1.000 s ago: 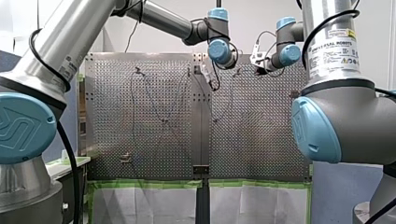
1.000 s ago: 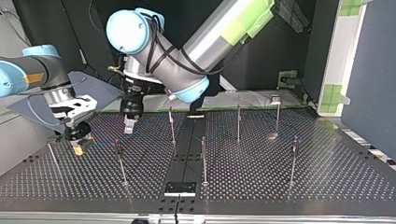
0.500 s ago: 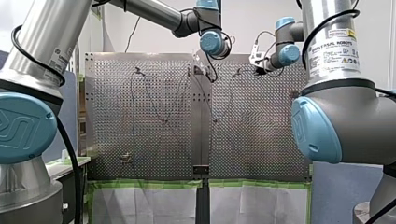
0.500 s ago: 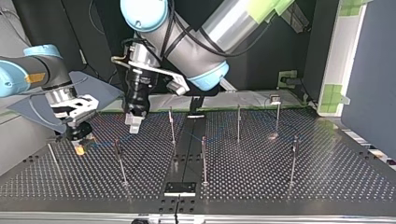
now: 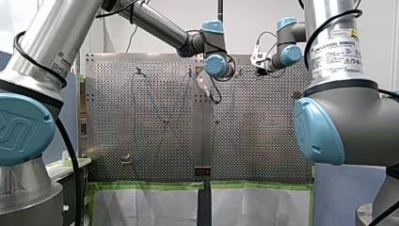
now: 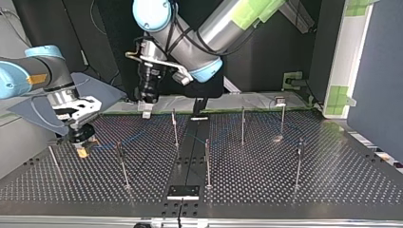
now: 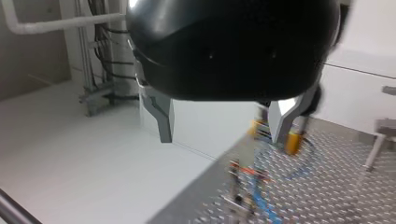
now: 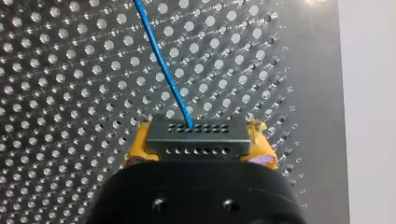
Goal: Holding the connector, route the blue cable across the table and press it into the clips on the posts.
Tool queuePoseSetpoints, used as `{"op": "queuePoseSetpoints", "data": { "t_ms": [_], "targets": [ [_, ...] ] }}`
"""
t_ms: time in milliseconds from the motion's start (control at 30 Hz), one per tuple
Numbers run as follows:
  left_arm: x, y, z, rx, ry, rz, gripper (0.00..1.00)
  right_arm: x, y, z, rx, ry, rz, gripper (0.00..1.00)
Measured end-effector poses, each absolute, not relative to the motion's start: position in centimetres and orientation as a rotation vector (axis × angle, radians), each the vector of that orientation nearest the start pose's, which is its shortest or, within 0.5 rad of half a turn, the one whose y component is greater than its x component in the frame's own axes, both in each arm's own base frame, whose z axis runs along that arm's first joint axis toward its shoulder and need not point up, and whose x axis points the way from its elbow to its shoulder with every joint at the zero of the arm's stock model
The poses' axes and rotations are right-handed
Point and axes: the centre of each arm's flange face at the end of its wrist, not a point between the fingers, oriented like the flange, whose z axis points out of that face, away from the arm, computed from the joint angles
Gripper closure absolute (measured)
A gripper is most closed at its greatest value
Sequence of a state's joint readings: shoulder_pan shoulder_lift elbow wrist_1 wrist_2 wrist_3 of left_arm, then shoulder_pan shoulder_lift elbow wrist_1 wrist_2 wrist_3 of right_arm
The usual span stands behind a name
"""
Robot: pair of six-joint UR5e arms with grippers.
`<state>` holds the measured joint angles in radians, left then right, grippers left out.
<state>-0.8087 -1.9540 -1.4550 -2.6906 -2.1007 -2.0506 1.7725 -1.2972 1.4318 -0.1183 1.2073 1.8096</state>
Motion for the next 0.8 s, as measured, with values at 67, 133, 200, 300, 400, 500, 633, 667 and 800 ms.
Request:
{"op": "queuePoseSetpoints", "data": {
  "t_ms": [67,133,200,300,400,500,633,667,800],
  "targets": [
    [38.1,-52.2,35.2,-0.221,1.448,-0.683,0.00,28.4,-54.9,41.8,1.565,-1.129,1.764,1.00],
    [38.0,-52.3,33.7,-0.221,1.461,-0.674,0.00,28.4,-54.9,41.8,1.565,-1.129,1.764,1.00],
    [37.9,-52.4,31.6,-0.223,1.479,-0.661,0.00,28.4,-54.9,41.8,1.564,-1.129,1.763,1.00],
    [37.7,-52.3,28.7,-0.232,1.502,-0.641,0.00,28.4,-54.9,41.8,1.563,-1.130,1.762,1.00],
    [37.5,-52.2,26.0,-0.246,1.523,-0.630,0.00,28.4,-55.0,41.8,1.562,-1.131,1.761,1.00],
    [37.1,-52.0,23.2,-0.263,1.545,-0.627,0.00,28.3,-55.0,41.8,1.561,-1.130,1.761,1.00],
    [36.6,-51.5,19.9,-0.295,1.568,-0.616,0.00,28.3,-55.0,41.7,1.559,-1.131,1.760,1.00],
    [36.6,-51.2,19.0,-0.308,1.572,-0.608,0.00,28.3,-55.0,41.7,1.559,-1.130,1.760,1.00],
    [36.9,-49.8,16.0,-0.352,1.587,-0.575,0.00,28.3,-55.0,41.7,1.559,-1.129,1.760,1.00]
  ]
}}
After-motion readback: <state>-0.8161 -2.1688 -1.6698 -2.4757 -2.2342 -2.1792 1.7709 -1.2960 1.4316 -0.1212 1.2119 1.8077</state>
